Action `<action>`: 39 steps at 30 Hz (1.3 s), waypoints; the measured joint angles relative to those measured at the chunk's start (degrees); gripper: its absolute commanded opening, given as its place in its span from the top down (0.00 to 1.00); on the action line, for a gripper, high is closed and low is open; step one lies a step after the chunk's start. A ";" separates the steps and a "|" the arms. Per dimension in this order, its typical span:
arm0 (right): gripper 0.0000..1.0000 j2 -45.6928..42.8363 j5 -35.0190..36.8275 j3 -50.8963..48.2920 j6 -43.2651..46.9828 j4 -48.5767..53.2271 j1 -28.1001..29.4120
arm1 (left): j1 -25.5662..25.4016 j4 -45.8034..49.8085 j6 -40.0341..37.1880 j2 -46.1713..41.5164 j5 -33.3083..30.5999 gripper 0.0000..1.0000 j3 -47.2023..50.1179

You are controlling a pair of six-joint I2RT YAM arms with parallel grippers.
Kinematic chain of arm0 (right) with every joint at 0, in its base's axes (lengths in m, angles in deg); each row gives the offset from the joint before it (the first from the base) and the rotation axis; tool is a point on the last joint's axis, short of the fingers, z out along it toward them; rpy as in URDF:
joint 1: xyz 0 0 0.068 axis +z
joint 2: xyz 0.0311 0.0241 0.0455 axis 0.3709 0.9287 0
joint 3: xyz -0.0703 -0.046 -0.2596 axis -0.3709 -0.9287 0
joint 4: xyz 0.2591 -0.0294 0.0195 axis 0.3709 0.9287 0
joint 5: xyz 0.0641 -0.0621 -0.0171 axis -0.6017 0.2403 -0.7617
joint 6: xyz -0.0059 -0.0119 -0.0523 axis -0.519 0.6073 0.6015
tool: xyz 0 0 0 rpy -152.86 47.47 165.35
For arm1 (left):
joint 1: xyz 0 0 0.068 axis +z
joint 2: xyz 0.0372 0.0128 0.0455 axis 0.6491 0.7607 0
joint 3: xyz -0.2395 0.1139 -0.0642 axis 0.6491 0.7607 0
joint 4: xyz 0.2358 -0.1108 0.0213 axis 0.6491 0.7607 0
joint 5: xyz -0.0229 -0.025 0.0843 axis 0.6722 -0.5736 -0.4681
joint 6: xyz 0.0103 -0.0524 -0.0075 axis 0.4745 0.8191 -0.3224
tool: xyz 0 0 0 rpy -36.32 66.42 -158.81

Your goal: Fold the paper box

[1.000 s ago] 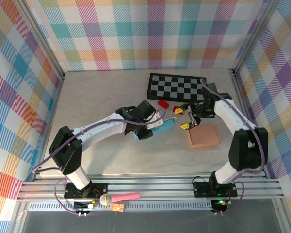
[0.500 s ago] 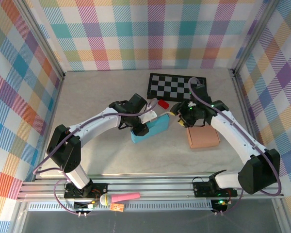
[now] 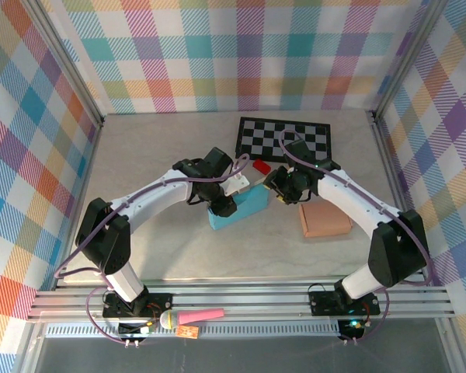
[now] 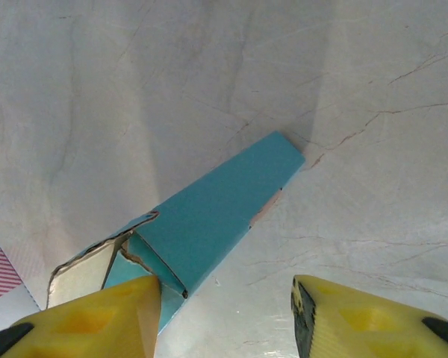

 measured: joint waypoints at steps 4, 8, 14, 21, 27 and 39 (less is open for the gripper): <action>0.59 0.66 0.59 0.07 -0.09 0.20 0.55 | 0.00 0.04 0.00 0.44 -0.07 0.60 -0.04; 0.60 0.68 1.20 0.39 -0.20 0.79 0.90 | 0.00 0.07 0.00 0.55 -0.13 0.61 -0.09; 0.54 0.68 2.36 2.73 1.62 4.11 1.03 | 0.00 -0.02 -0.26 0.52 -0.57 0.70 -0.28; 0.50 -1.86 1.27 8.17 15.58 4.74 -0.31 | 0.31 0.61 -2.19 0.20 1.14 0.71 -0.22; 0.52 -5.55 -4.13 7.91 37.33 4.11 -3.23 | 0.35 3.45 -5.55 -1.53 2.95 0.71 0.17; 0.56 -4.92 -13.49 5.11 67.56 8.96 -4.15 | 0.37 6.05 -10.19 -5.81 3.08 0.70 4.33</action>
